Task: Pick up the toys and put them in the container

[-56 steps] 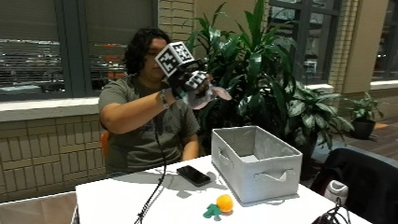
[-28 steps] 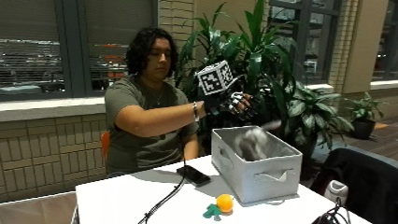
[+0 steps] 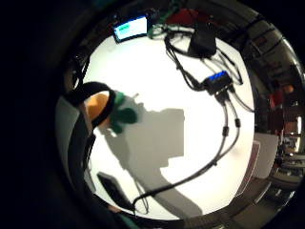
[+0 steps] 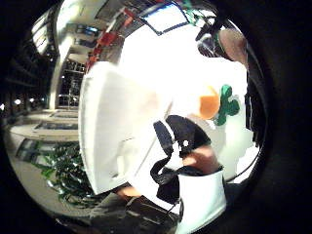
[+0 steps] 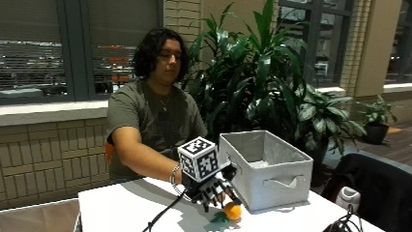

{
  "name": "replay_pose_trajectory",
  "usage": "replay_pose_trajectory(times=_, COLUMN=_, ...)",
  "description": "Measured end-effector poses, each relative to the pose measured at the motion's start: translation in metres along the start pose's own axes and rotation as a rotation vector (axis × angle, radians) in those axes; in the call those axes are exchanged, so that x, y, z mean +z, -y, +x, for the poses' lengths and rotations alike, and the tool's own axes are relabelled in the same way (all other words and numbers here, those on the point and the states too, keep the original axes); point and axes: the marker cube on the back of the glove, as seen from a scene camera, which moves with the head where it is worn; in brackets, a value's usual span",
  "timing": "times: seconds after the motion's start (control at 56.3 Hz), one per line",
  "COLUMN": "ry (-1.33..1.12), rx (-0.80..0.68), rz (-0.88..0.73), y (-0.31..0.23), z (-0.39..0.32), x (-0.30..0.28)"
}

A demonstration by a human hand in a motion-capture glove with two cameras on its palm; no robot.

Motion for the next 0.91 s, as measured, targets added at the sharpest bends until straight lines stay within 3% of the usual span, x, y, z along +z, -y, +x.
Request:
replay_pose_trajectory(times=0.231, ry=-0.087, rx=0.041, rz=-0.028, y=0.007, z=0.009, x=0.03)
replay_pose_trajectory(times=0.355, ry=-0.121, rx=0.035, rz=0.048, y=-0.002, z=0.007, x=0.011)
replay_pose_trajectory(times=0.444, ry=0.019, rx=0.016, rz=0.09, y=-0.017, z=-0.006, x=-0.029)
replay_pose_trajectory(times=0.587, ry=0.174, rx=-0.122, rz=0.217, y=-0.059, z=-0.062, x=-0.115)
replay_pose_trajectory(times=0.693, ry=0.266, rx=-0.327, rz=0.252, y=-0.102, z=-0.137, x=-0.164)
replay_pose_trajectory(times=0.782, ry=0.253, rx=-0.449, rz=0.24, y=-0.123, z=-0.189, x=-0.178)
replay_pose_trajectory(times=0.907, ry=0.168, rx=-0.505, rz=0.156, y=-0.13, z=-0.239, x=-0.164)
